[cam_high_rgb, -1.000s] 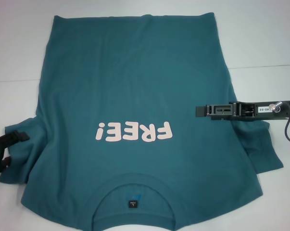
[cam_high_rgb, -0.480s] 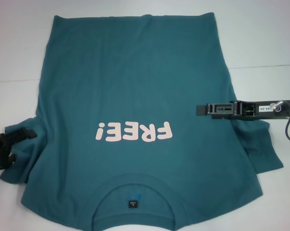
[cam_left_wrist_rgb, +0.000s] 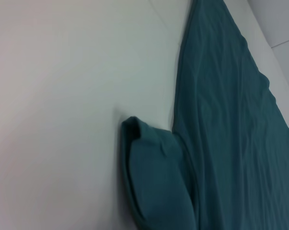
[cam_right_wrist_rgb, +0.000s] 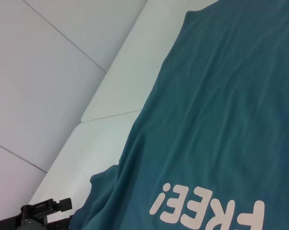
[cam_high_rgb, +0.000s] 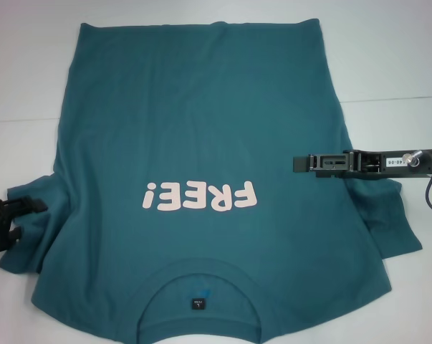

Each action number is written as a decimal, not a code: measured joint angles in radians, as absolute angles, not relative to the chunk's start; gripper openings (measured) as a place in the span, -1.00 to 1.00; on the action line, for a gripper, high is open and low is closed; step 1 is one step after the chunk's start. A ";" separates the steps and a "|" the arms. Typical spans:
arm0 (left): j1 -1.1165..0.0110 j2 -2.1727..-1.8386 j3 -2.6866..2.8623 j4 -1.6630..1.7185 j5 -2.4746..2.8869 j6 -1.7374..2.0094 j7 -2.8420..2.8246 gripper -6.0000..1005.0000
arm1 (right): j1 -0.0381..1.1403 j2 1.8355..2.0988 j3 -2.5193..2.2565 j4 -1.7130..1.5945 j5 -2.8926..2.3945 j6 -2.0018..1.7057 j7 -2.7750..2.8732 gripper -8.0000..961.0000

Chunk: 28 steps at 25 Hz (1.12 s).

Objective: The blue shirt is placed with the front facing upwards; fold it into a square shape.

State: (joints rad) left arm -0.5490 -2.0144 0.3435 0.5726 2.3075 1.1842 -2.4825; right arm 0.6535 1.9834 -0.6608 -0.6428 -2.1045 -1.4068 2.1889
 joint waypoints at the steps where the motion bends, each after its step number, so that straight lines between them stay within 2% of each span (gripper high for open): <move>1: -0.549 -2.014 0.344 0.573 2.308 1.184 -2.483 0.61 | 0.653 1.983 -0.661 -0.643 -2.105 -1.407 2.189 0.90; 10: -0.551 -2.012 0.344 0.574 2.332 1.184 -2.486 0.04 | 0.653 1.983 -0.659 -0.647 -2.105 -1.411 2.189 0.90; 21: -0.548 -2.012 0.344 0.574 2.332 1.184 -2.487 -0.89 | 0.653 1.984 -0.654 -0.647 -2.105 -1.414 2.189 0.90; 28: -0.548 -2.009 0.332 0.574 2.331 1.196 -2.479 -0.95 | 0.650 1.985 -0.651 -0.647 -2.105 -1.414 2.189 0.91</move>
